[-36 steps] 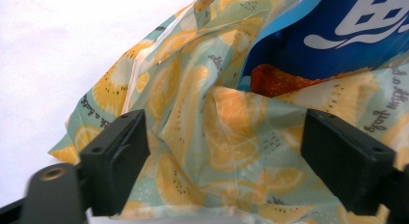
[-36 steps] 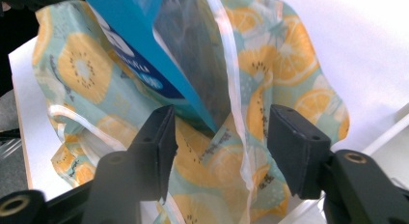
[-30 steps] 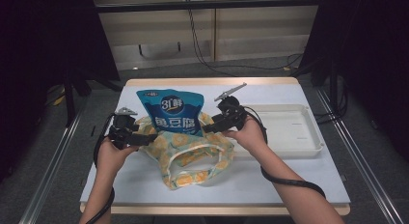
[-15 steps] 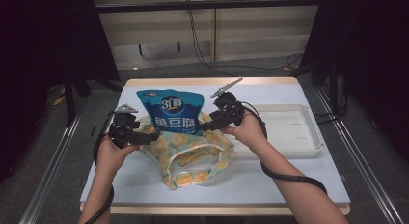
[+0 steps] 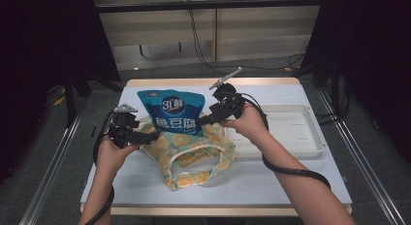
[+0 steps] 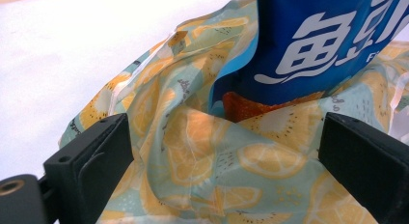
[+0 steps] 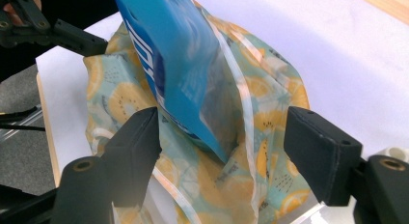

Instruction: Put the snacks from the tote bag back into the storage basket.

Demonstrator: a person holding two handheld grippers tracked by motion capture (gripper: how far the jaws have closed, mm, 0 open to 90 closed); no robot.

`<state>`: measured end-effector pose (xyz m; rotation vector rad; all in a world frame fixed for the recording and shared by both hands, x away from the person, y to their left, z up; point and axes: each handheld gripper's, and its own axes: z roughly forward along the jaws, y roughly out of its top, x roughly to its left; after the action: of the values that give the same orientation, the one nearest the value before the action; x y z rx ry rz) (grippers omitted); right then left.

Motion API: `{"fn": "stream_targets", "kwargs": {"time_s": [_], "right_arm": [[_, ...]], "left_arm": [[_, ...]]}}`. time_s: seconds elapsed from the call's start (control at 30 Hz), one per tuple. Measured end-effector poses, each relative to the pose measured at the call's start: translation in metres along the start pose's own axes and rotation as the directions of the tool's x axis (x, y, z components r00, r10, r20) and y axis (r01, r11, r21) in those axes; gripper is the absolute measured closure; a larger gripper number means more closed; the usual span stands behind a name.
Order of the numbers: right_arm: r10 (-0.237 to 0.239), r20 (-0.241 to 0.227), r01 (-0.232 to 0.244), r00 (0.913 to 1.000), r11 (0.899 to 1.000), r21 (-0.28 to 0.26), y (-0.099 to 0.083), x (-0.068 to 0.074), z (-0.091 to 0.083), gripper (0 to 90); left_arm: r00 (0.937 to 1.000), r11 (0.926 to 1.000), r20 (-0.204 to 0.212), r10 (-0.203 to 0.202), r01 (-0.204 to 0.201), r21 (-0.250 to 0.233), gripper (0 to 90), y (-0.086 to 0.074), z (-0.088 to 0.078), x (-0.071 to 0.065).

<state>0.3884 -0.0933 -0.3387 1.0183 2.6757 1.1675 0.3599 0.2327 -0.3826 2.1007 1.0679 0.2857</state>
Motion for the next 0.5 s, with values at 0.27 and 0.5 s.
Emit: {"fn": "stream_targets", "kwargs": {"time_s": [0.27,0.5], "right_arm": [[-0.009,0.007,0.009,0.9999,1.0,0.009,0.011,-0.001,-0.003,24.7],[0.0,0.015,0.0,0.9999,1.0,0.022,0.019,0.0,-0.009,24.0]], "left_arm": [[1.0,0.9999,0.003,-0.008,0.008,-0.013,3.8,0.001,-0.003,0.001],[1.0,0.9999,0.007,0.005,-0.004,-0.009,3.9,0.004,-0.005,-0.001]]}}
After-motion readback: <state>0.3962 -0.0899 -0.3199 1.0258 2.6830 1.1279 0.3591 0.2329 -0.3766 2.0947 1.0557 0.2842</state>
